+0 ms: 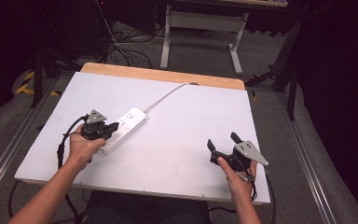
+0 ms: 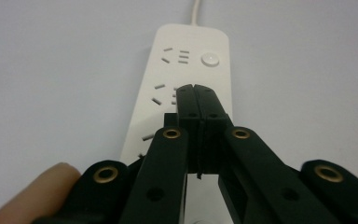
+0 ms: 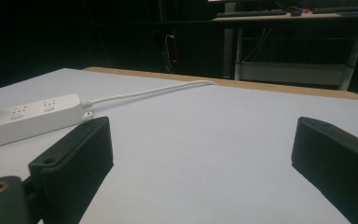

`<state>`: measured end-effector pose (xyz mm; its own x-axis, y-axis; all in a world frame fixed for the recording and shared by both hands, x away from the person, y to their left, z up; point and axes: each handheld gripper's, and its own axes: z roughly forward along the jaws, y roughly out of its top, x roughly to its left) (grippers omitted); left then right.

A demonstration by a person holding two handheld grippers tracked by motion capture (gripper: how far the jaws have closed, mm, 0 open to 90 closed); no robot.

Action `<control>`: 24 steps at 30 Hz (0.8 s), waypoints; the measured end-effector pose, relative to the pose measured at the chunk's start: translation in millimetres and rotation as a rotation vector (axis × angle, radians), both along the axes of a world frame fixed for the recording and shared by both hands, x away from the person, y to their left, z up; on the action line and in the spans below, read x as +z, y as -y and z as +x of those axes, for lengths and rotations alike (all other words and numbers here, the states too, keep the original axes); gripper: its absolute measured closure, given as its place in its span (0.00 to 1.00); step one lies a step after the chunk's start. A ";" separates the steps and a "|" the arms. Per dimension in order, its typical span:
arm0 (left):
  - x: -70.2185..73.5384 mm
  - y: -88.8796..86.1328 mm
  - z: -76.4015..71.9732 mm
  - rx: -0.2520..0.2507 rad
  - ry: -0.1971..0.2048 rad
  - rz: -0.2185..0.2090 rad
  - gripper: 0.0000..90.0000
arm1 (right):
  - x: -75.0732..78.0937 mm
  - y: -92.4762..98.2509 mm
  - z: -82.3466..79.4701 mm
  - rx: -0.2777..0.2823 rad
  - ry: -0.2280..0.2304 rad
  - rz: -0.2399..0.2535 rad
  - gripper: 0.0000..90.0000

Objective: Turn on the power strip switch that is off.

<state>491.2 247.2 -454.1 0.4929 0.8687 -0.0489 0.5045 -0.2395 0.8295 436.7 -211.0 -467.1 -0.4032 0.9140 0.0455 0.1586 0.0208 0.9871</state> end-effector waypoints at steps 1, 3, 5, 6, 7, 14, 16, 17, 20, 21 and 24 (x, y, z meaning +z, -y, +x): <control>3.0 -1.9 -1.0 0.009 0.013 -0.014 1.00 | 0.0 0.0 0.0 0.000 0.000 0.000 0.07; 9.8 -6.0 -3.5 0.028 0.047 -0.033 1.00 | 0.2 -0.2 -0.2 0.000 -0.001 0.002 0.07; 15.0 -9.5 -6.1 0.041 0.074 -0.052 1.00 | 0.1 -0.1 -0.2 0.001 -0.001 0.001 0.07; 16.7 -10.9 -7.5 0.050 0.082 -0.062 1.00 | 0.0 0.0 -0.1 0.000 0.000 0.000 0.07; 18.4 -12.9 -8.9 0.056 0.095 -0.067 1.00 | 0.0 -0.1 -0.1 0.001 -0.002 0.000 0.07; 31.8 -22.3 -16.9 0.080 0.152 -0.097 1.00 | -0.2 -1.1 0.1 0.002 -0.004 0.000 0.07; 35.5 -25.1 -19.1 0.087 0.165 -0.110 1.00 | -0.3 -1.0 0.2 0.003 -0.002 0.000 0.07; 37.4 -26.6 -20.4 0.090 0.171 -0.117 1.00 | -0.3 -0.8 0.1 0.002 -0.002 -0.001 0.07; 41.5 -32.3 -23.8 0.104 0.187 -0.126 1.00 | -0.4 -0.5 0.0 0.001 -0.003 -0.002 0.07; 42.3 -34.0 -24.4 0.110 0.192 -0.131 1.00 | -0.2 -0.7 -0.2 0.002 -0.003 -0.001 0.07; 44.6 -38.7 -25.8 0.124 0.201 -0.141 1.00 | 0.0 -0.8 -0.4 0.002 -0.002 -0.001 0.07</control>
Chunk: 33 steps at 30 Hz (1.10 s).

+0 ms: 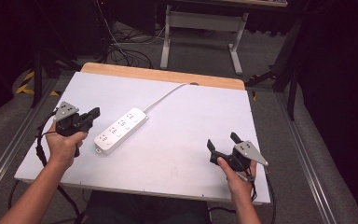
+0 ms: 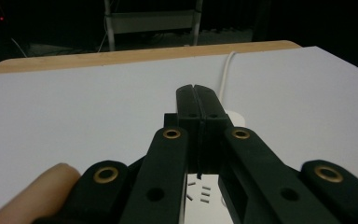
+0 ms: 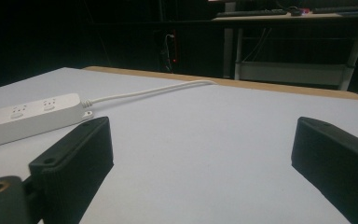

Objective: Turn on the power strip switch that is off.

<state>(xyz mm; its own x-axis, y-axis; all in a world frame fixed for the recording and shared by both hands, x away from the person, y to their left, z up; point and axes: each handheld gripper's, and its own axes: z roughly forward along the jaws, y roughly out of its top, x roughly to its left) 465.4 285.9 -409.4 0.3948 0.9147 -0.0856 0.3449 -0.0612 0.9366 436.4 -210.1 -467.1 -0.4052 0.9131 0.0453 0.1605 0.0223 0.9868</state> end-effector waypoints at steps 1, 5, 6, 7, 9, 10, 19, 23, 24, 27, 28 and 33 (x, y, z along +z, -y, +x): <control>0.8 -1.4 -0.5 0.006 0.002 -0.004 1.00 | 0.0 0.0 0.0 0.000 0.001 -0.001 0.07; 3.0 -5.8 -2.0 0.019 0.013 -0.016 1.00 | 0.0 -0.2 -0.1 -0.001 0.001 -0.002 0.07; 3.4 -6.7 -2.4 0.024 0.015 -0.017 1.00 | 0.1 -0.3 -0.1 -0.001 0.001 -0.002 0.07; 4.0 -7.9 -2.6 0.022 0.018 -0.013 1.00 | 0.1 -0.4 -0.1 -0.001 0.001 -0.002 0.07; 4.6 -9.0 -3.4 0.031 0.021 -0.022 1.00 | 0.0 -0.5 0.2 -0.001 0.000 -0.003 0.07; 4.7 -9.4 -3.7 0.033 0.022 -0.025 1.00 | 0.0 -0.8 0.5 -0.001 0.000 -0.003 0.07; 6.3 -14.2 -4.9 0.057 0.034 -0.030 1.00 | 0.3 -1.0 0.4 0.001 0.001 -0.003 0.07; 6.3 -14.8 -5.5 0.066 0.036 -0.034 1.00 | 1.1 -0.6 -0.7 0.001 0.002 0.001 0.07; 6.5 -14.8 -5.8 0.064 0.038 -0.036 1.00 | 1.4 -0.8 -1.5 -0.001 0.002 0.003 0.07; 6.7 -15.3 -7.9 0.066 0.042 -0.032 1.00 | 2.8 -0.9 -2.7 0.000 0.008 0.006 0.07; 6.6 -15.6 -8.6 0.068 0.043 -0.032 1.00 | 3.2 -1.2 -2.8 -0.001 0.009 0.007 0.07; 8.6 -17.6 -12.0 0.078 0.053 -0.034 1.00 | 3.6 -3.5 -2.9 0.003 0.010 0.002 0.07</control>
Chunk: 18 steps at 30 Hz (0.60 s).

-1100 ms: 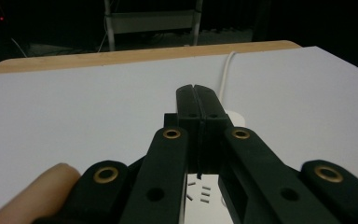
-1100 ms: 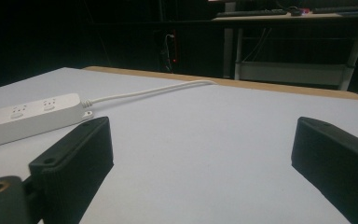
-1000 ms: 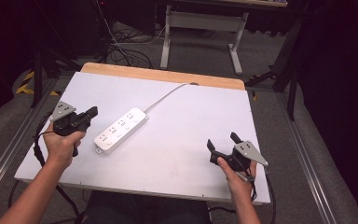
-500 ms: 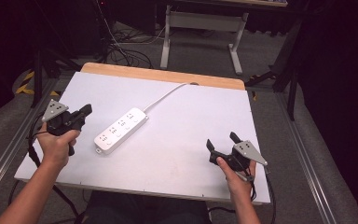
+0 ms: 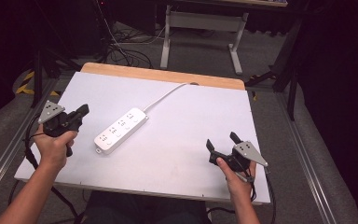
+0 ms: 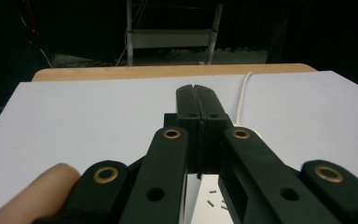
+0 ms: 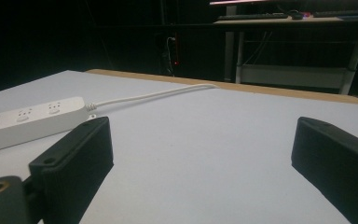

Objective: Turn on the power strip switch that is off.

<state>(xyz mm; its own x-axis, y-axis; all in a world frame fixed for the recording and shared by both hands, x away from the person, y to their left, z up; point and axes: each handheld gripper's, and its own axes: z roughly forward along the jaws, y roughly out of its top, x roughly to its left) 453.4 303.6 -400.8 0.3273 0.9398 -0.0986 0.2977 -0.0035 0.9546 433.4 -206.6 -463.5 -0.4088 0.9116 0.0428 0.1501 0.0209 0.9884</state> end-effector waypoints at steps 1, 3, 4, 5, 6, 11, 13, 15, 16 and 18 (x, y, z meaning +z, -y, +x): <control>0.6 -0.4 -0.4 0.004 0.003 0.003 1.00 | 0.0 -0.3 0.1 0.001 0.001 -0.001 0.07; 1.1 -0.7 -0.6 0.006 0.007 0.004 1.00 | -0.1 -0.9 0.5 0.003 0.001 -0.001 0.07; 0.9 -0.9 -0.7 0.007 0.009 0.003 1.00 | -0.2 -1.1 0.6 0.003 0.001 -0.001 0.07; 0.7 -1.2 -0.6 0.006 0.009 0.000 1.00 | -0.2 -1.1 0.7 0.004 0.001 -0.001 0.07; 0.6 -1.4 -0.7 0.005 0.009 -0.002 0.99 | -0.1 -1.1 0.7 0.004 0.001 -0.001 0.07; 1.9 -3.4 -1.5 0.003 0.018 -0.016 0.93 | -0.3 -1.5 1.0 0.004 -0.001 -0.002 0.07; 2.1 -4.1 -1.6 0.001 0.021 -0.018 0.91 | -0.4 -1.6 1.0 0.004 -0.001 -0.004 0.07; 2.2 -4.6 -1.8 -0.001 0.024 -0.020 0.89 | -0.5 -1.6 1.0 0.003 -0.001 -0.005 0.07; 2.3 -4.6 -2.0 -0.001 0.025 -0.020 0.87 | -0.4 -1.6 1.0 0.003 -0.001 -0.004 0.07; 2.5 -4.9 -2.2 -0.004 0.029 -0.023 0.83 | -0.4 -1.5 1.0 0.004 -0.001 -0.003 0.07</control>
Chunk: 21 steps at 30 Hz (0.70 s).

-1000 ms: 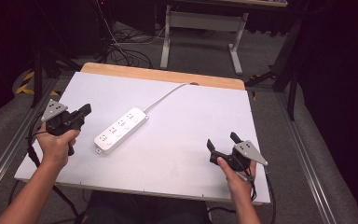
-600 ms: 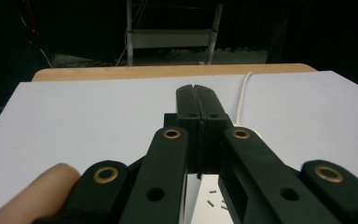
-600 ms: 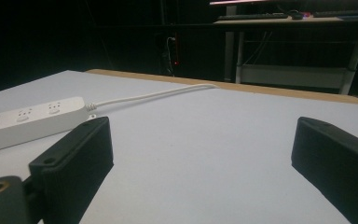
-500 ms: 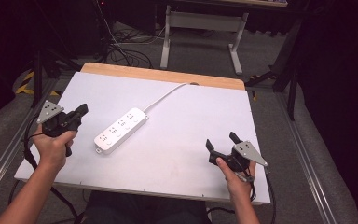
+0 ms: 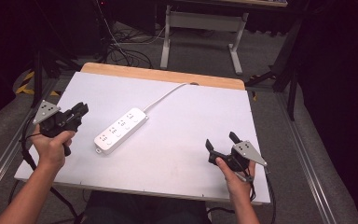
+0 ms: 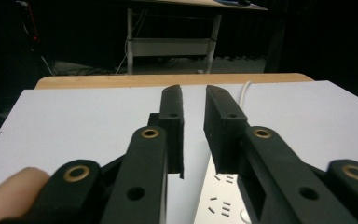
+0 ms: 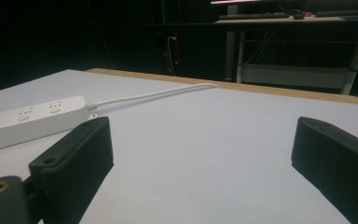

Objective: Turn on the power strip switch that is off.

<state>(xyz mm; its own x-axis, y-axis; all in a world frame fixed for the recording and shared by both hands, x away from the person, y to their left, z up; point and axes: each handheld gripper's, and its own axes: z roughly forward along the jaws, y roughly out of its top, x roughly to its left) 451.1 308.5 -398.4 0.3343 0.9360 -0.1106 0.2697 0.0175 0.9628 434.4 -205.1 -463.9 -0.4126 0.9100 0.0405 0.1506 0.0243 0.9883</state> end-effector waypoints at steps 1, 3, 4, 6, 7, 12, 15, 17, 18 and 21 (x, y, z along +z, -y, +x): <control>-0.1 -0.2 -0.2 0.004 0.005 0.000 0.80 | -0.1 0.0 0.1 0.000 0.000 0.000 0.07; 0.1 -1.2 -0.9 0.000 0.010 -0.012 0.74 | -0.3 0.0 0.3 0.000 0.000 -0.002 0.07; 0.3 -2.1 -1.4 0.004 0.015 -0.016 0.71 | -0.4 -0.2 0.3 0.001 -0.002 -0.001 0.07; 0.6 -5.0 -1.9 0.010 0.019 -0.025 0.66 | -0.6 -0.3 0.5 0.001 0.000 -0.005 0.07; 0.5 -5.8 -1.7 0.014 0.018 -0.026 0.62 | -0.6 -0.5 0.5 0.001 0.000 -0.005 0.07; -0.4 -9.4 -2.2 0.027 0.023 -0.036 0.47 | -0.6 -0.7 0.5 0.000 -0.003 -0.004 0.07; -0.2 -10.0 -2.3 0.045 0.028 -0.035 0.35 | -0.8 -1.0 0.6 0.001 -0.004 -0.005 0.07; -0.1 -10.3 -2.5 0.043 0.029 -0.036 0.31 | -0.9 -1.1 0.6 0.001 -0.005 -0.005 0.07; -0.2 -10.3 -2.7 0.039 0.033 -0.036 0.31 | -1.0 -1.0 0.7 0.002 -0.005 -0.005 0.07; -0.3 -10.5 -2.5 0.034 0.040 -0.035 0.30 | -1.2 -1.0 1.3 0.003 -0.007 -0.002 0.07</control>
